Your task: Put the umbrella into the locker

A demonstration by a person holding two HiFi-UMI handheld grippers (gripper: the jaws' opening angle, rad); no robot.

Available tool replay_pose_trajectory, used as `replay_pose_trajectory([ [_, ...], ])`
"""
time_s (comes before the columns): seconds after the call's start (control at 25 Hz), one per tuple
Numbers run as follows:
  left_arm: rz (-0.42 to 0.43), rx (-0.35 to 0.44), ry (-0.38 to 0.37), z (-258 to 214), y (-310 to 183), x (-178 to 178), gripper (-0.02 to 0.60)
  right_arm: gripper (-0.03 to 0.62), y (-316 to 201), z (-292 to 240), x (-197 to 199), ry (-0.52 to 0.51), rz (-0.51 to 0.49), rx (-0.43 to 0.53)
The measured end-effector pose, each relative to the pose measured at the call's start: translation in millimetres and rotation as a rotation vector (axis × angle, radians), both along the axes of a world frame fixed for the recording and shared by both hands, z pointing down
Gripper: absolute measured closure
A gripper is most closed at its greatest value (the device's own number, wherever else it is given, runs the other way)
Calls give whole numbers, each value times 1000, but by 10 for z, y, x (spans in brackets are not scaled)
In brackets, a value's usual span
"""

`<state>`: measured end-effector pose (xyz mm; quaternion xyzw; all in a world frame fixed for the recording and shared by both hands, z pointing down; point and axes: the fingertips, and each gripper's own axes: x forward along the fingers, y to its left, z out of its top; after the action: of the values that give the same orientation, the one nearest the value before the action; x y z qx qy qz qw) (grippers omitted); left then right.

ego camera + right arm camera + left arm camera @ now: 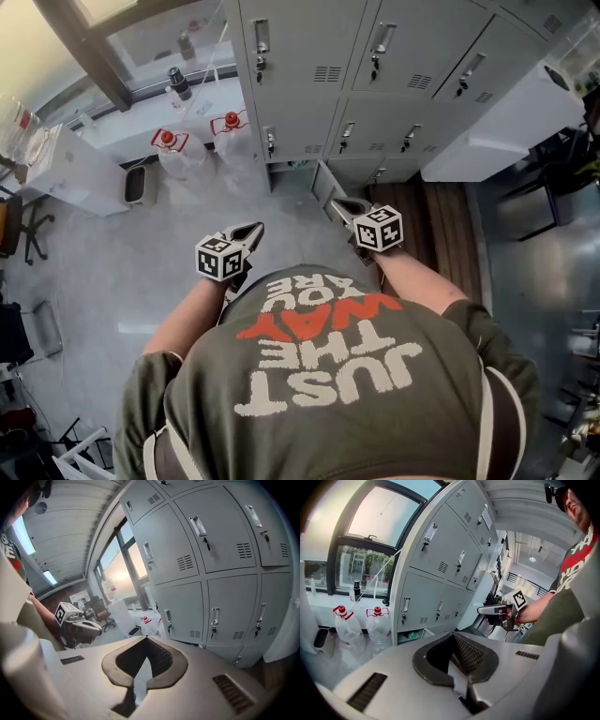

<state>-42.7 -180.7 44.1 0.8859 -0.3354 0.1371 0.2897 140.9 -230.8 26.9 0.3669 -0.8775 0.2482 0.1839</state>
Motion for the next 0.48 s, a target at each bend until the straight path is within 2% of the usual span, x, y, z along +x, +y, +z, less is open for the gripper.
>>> replay_pose_trajectory([
  [0.48, -25, -1, 1, 25, 81, -67, 574, 562, 115, 58, 76, 19, 6, -12],
])
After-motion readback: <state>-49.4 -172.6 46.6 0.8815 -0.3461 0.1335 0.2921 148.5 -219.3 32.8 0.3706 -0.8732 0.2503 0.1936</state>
